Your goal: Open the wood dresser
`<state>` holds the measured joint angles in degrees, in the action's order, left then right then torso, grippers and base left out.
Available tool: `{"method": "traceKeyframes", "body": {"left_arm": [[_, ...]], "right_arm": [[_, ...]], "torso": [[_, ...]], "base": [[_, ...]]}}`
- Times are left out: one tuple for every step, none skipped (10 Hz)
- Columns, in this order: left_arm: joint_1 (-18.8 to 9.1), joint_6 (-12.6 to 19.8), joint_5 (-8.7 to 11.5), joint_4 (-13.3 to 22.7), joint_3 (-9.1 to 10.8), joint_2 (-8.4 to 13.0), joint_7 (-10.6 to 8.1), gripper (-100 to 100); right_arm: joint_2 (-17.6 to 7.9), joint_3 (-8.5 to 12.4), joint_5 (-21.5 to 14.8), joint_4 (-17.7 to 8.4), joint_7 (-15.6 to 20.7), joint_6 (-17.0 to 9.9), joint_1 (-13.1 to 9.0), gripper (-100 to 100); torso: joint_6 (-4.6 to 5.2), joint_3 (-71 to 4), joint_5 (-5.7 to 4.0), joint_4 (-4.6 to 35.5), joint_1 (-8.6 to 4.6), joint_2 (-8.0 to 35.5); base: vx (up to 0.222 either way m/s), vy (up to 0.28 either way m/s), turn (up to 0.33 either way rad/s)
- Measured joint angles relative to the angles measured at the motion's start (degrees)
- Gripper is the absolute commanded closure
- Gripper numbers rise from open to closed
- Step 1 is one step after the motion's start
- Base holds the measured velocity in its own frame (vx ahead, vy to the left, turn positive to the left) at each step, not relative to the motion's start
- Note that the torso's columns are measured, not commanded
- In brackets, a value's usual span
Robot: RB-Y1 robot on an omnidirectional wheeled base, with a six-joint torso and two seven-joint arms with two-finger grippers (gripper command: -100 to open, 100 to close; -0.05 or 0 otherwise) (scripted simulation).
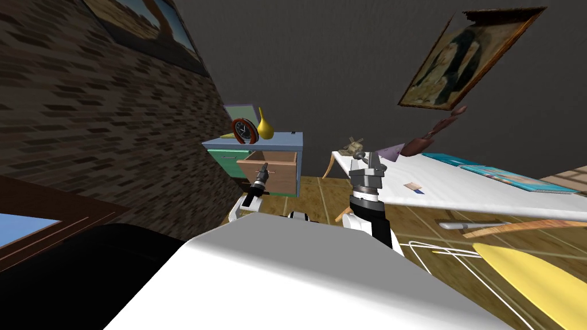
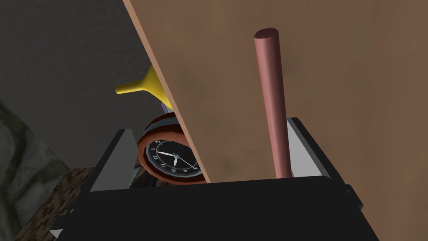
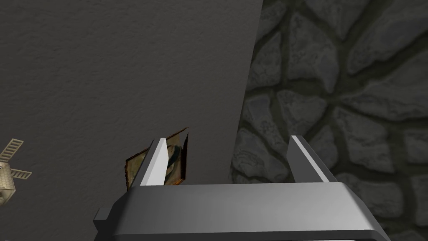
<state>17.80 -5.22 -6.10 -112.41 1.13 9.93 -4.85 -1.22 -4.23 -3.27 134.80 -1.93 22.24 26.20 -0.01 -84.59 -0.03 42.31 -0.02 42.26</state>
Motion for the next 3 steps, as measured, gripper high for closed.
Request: {"method": "traceKeyframes", "body": {"left_arm": [[0.0,0.0,0.0,0.0,0.00,0.0,0.00,0],[0.0,0.0,0.0,0.0,0.00,0.0,0.00,0],[0.0,0.0,0.0,0.0,0.00,0.0,0.00,0]], "right_arm": [[0.0,0.0,0.0,0.0,0.0,0.0,0.0,0],[0.0,0.0,0.0,0.0,0.0,0.0,0.0,0],[0.0,0.0,0.0,0.0,0.0,0.0,0.0,0]], "torso": [[0.01,0.0,0.02,0.0,0.01,0.0],[0.01,0.0,0.02,0.0,0.01,0.0],[0.01,0.0,0.03,0.0,0.02,0.0]], "base": [[0.000,0.000,0.000],[0.000,0.000,0.000],[0.000,0.000,0.000]]}}
